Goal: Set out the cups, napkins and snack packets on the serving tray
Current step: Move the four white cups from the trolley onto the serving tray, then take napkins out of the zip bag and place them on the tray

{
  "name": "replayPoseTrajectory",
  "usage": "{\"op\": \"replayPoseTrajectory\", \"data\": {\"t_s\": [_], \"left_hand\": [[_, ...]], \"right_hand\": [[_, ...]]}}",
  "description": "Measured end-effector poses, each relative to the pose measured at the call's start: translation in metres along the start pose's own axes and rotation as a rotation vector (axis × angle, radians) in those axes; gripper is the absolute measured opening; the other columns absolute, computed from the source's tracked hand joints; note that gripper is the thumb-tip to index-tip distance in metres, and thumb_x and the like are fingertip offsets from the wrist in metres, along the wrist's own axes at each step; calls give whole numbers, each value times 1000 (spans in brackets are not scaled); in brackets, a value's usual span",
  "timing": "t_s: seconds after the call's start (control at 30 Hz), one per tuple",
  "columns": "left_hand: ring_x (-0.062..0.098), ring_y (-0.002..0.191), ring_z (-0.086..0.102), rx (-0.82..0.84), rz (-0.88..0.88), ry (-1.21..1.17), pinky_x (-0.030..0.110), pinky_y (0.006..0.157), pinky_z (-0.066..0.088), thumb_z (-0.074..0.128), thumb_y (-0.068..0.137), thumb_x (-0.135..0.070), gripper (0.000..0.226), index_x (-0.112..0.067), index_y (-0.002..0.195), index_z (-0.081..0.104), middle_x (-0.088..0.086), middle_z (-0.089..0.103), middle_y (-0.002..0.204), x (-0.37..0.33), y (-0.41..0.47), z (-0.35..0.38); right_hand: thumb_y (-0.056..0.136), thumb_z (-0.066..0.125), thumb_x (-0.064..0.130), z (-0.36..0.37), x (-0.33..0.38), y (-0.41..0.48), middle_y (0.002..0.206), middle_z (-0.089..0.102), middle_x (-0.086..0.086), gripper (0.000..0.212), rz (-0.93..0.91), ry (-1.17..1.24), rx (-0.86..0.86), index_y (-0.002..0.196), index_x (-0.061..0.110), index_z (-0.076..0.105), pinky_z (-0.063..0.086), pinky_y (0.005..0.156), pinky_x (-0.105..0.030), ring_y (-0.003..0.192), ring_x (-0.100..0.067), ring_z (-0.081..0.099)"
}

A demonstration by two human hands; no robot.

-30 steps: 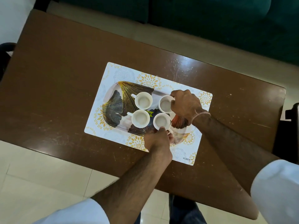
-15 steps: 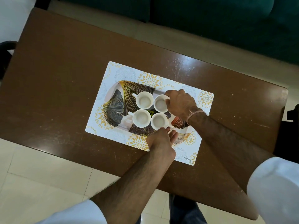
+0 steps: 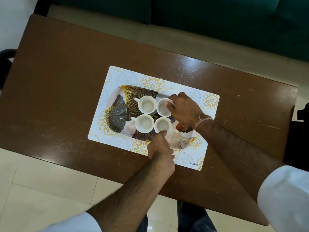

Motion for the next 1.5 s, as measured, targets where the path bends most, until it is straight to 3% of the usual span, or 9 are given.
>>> {"op": "replayPoseTrajectory", "data": {"t_s": [0.17,0.23,0.37,0.5,0.67,0.87,1.07,1.3,1.5], "left_hand": [[16,53,53,221,244,203,31,58,51,65,89,-27,27,0,92,68,10,61,77,14,-18,17],[17,61,61,283,442,274,34,63,52,65,92,-27,22,-5,89,65,10,68,78,17,-31,30],[14,92,67,328,881,525,27,81,51,63,96,-33,22,-17,110,67,-1,74,101,3,-51,63],[11,88,66,357,1193,674,28,81,54,66,92,-19,16,-15,107,68,-2,73,102,-10,-65,109],[17,98,66,444,1423,905,35,86,56,68,90,-20,23,-17,112,70,2,70,112,-1,-94,198],[10,96,59,606,1551,1106,15,80,44,68,89,-20,26,-20,115,68,-1,64,115,59,-132,311],[13,92,55,787,1642,1295,21,78,43,69,86,-21,26,-17,112,70,0,61,107,149,-157,393],[23,111,53,936,1693,1612,40,97,45,69,84,-36,37,-21,118,66,3,55,114,256,-164,432],[26,115,50,911,1805,1842,41,96,36,73,75,-50,49,-24,114,60,3,54,118,316,-149,441]], "right_hand": [[103,38,51,-6,-16,-14,138,51,-17,53,34,101,-51,142,17,50,48,102,-50,123,-39,53],[102,38,50,-12,-28,-21,142,51,-16,53,44,133,-92,143,19,50,45,104,-51,127,-38,51],[103,39,46,-31,-64,-41,146,50,-11,50,75,198,-211,143,19,52,41,108,-51,132,-36,46],[104,37,46,-56,-123,-70,143,52,-10,48,143,230,-318,141,18,52,41,106,-51,132,-33,46],[104,38,46,-77,-213,-116,140,51,-10,48,293,313,-428,139,16,53,41,108,-51,131,-30,48],[103,45,41,-81,-332,-184,137,55,-12,44,486,427,-610,133,12,59,46,103,-50,125,-31,55],[100,51,38,-62,-425,-261,131,57,-14,38,715,496,-745,127,13,63,47,97,-52,118,-33,57],[92,61,23,-15,-488,-334,131,52,-10,26,985,613,-828,116,16,66,45,101,-51,118,-30,56],[79,53,-3,21,-510,-360,115,58,-13,31,1149,805,-954,105,7,64,45,101,-32,106,-30,61]]}}
Point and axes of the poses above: each hand's wrist, its own y-axis towards the middle knuckle, its own z-axis out of the palm, x = y × z, the point moved 2 cm from there along y, towards the middle knuckle
